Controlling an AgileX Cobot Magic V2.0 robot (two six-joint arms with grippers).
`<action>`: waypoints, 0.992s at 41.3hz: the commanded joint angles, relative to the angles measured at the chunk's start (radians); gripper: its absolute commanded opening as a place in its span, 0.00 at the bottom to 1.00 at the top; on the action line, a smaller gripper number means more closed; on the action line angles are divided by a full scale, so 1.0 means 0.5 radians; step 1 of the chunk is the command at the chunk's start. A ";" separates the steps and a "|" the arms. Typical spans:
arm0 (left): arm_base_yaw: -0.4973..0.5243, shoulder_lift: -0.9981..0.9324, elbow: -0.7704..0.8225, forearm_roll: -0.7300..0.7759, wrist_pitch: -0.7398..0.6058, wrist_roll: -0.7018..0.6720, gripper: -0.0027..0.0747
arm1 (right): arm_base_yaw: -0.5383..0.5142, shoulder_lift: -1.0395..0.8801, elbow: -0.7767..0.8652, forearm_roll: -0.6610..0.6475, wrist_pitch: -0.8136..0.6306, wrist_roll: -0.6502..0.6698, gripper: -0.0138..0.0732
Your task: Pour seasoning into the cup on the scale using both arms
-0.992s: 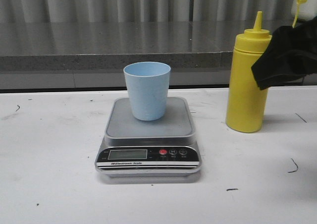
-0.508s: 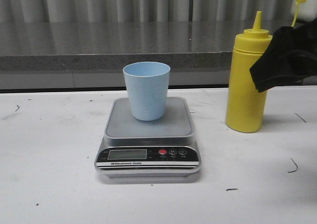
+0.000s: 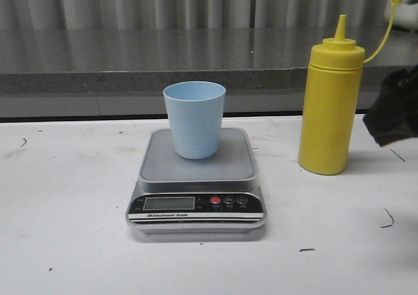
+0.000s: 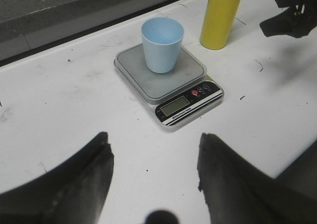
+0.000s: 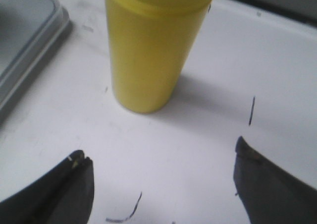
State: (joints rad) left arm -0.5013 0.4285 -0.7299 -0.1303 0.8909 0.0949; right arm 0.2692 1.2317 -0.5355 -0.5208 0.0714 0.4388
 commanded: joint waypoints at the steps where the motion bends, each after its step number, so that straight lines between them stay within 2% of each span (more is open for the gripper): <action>1: 0.001 0.009 -0.052 -0.022 -0.156 -0.015 0.52 | 0.069 -0.129 -0.078 0.577 0.099 -0.581 0.84; 3: 0.001 0.009 -0.052 -0.022 -0.156 -0.015 0.52 | 0.074 -0.213 -0.078 0.666 0.129 -0.647 0.84; 26: 0.001 0.009 -0.052 -0.022 -0.156 -0.015 0.52 | 0.074 -1.113 -0.085 0.903 0.702 -0.754 0.84; 33: 0.005 0.009 -0.052 -0.022 -0.156 -0.015 0.52 | 0.132 -1.225 -0.159 0.961 1.154 -0.790 0.84; 41: 0.005 0.009 -0.052 -0.022 -0.156 -0.015 0.52 | 0.187 -1.225 -0.367 1.118 1.483 -0.900 0.84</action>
State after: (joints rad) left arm -0.5000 0.4285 -0.7299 -0.1303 0.8909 0.0949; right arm 0.3547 0.6233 -0.6515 0.0130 0.8015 0.0269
